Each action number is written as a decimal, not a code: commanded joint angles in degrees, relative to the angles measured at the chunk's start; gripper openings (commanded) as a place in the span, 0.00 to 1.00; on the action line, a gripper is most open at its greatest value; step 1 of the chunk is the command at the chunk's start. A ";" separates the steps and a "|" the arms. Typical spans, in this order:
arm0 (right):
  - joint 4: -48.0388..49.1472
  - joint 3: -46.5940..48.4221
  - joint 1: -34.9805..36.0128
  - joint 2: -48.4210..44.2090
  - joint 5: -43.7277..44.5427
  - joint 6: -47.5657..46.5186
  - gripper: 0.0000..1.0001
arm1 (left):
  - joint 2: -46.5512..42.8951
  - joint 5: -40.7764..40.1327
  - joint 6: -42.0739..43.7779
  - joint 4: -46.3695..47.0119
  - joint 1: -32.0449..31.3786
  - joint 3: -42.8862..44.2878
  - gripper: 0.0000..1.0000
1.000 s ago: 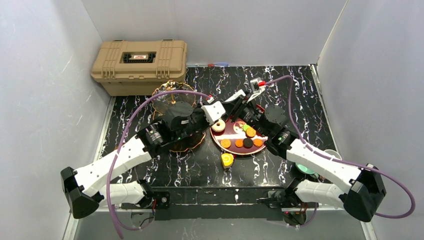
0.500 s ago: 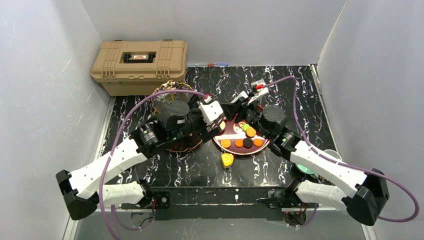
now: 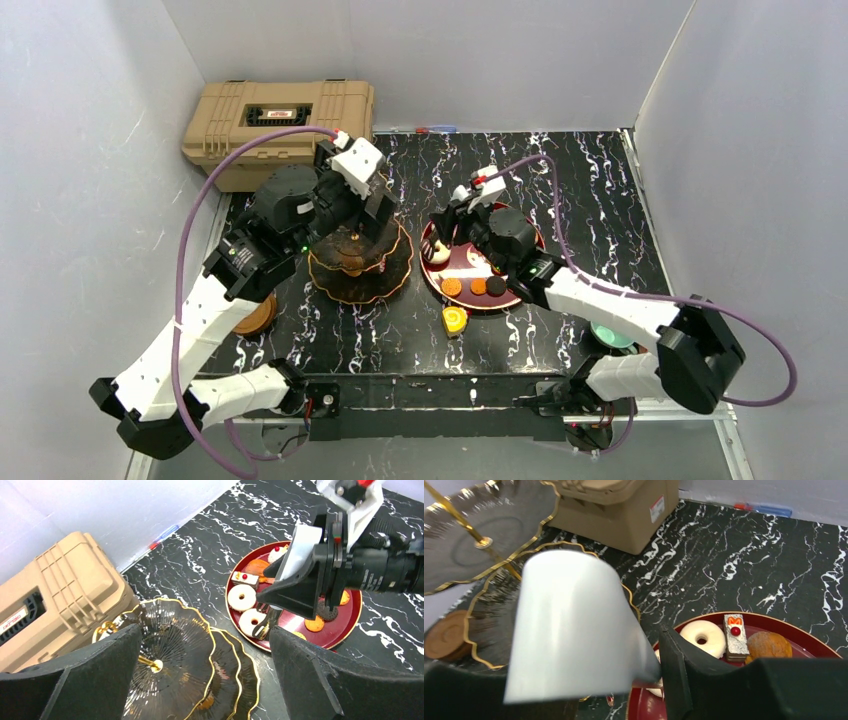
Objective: Serve the afternoon tea
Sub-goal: Pick up the desert from the tray, then place the desert on the desert table, then pick up the desert from the tray.
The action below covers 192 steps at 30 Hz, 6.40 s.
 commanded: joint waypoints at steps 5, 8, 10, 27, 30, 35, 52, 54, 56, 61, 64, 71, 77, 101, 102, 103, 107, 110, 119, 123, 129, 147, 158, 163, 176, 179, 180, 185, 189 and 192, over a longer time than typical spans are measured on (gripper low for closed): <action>10.68 -0.71 0.22 4.52 4.70 -3.69 0.58 | -1.66 1.14 -1.90 -1.87 3.09 0.93 0.98; 11.89 -1.44 0.18 5.83 5.39 -3.98 0.60 | -1.84 1.17 -2.12 -1.73 3.48 0.98 0.98; 12.70 -1.89 0.24 6.56 5.70 -4.22 0.63 | -1.85 1.15 -2.12 -1.73 3.72 1.06 0.98; 11.57 -3.87 -0.70 9.90 6.25 -3.41 0.61 | -0.84 0.73 -2.28 -0.62 4.64 2.32 0.98; 8.64 -4.44 -0.94 8.92 5.84 -3.46 0.54 | -0.79 0.79 -2.34 -0.31 4.70 2.20 0.98; 6.81 -7.87 -0.96 6.13 5.52 -3.21 0.28 | -1.05 0.73 -2.59 0.27 4.69 1.09 0.98; 4.62 0.36 -0.96 -4.39 4.84 0.22 0.02 | -1.63 0.28 -2.95 0.46 4.81 1.58 0.98; 5.47 1.79 -0.96 -5.53 6.25 3.28 0.03 | -1.90 0.06 -2.58 0.47 4.77 1.83 0.98; 7.29 2.72 -0.96 -5.96 7.95 6.39 0.03 | -2.17 -0.47 -2.32 0.47 4.80 2.01 0.98; 13.24 3.69 -0.96 -3.96 10.12 15.27 0.03 | -2.83 -1.02 -2.13 0.21 4.75 2.48 0.98; 18.66 2.81 -0.89 -1.36 10.44 20.80 0.03 | -3.30 -1.30 -2.11 -0.01 4.78 2.58 0.98; 29.57 -0.22 -0.90 4.40 12.53 32.09 0.03 | -4.12 -1.86 -1.90 -0.74 4.75 2.85 0.98; 32.26 -0.75 -0.88 7.83 14.44 37.56 0.04 | -4.48 -1.87 -1.93 -0.77 4.81 2.78 0.98; 37.81 1.73 -0.11 19.02 15.02 45.26 0.35 | -4.77 -1.62 -1.98 0.03 4.77 2.80 0.98; 37.81 1.87 -0.09 19.11 14.83 44.94 0.36 | -4.83 -1.63 -2.08 0.07 4.78 2.84 0.98; 37.88 2.01 -0.08 19.13 14.61 44.24 0.37 | -4.83 -1.66 -2.02 0.10 4.81 2.79 0.98; 37.85 2.42 -0.08 19.31 13.86 42.83 0.41 | -4.85 -1.79 -2.10 0.12 4.78 2.92 0.98; 38.51 2.38 -0.08 19.75 13.53 42.65 0.44 | -4.83 -1.80 -2.02 0.12 4.76 2.94 0.98; 39.50 2.86 -0.08 19.85 13.36 41.96 0.47 | -4.92 -1.97 -1.89 0.22 4.75 2.72 0.98; 40.11 3.28 -0.20 19.30 13.44 40.96 0.47 | -5.16 -1.80 -2.12 0.20 4.77 2.33 0.98; 38.58 3.52 -1.37 16.44 13.47 38.71 0.48 | -5.45 -1.74 -2.21 0.07 4.83 2.24 0.98; 34.56 1.72 -6.20 9.41 13.12 35.34 0.50 | -5.41 -1.54 -2.77 0.03 4.81 2.15 0.98; 29.81 -3.64 -13.17 3.42 12.76 35.44 0.50 | -5.53 -1.57 -2.63 -0.02 4.75 2.41 0.98; 27.72 -8.50 -16.86 1.39 13.18 35.08 0.50 | -5.67 -1.49 -2.64 -0.06 4.80 2.34 0.98; 30.00 -14.17 -23.35 8.55 13.88 36.77 0.50 | -6.03 -1.31 -2.98 -0.44 4.81 2.16 0.98; 32.17 -14.12 -23.88 11.54 14.42 37.25 0.49 | -6.22 -1.51 -2.89 -0.65 4.77 2.14 0.98; 33.16 -14.11 -23.90 12.51 14.44 37.51 0.49 | -6.24 -1.53 -2.67 -0.67 4.75 2.28 0.98; 34.93 -13.82 -23.90 15.59 12.18 38.92 0.43 | -6.14 -1.65 -2.22 -0.76 4.80 2.64 0.98; 35.10 -14.91 -23.60 15.01 10.12 39.59 0.37 | -6.48 -1.59 -2.14 -0.51 4.83 2.02 0.98; 34.25 -15.28 -23.55 13.49 10.31 38.93 0.36 | -6.50 -1.42 -2.33 -0.35 4.76 1.78 0.98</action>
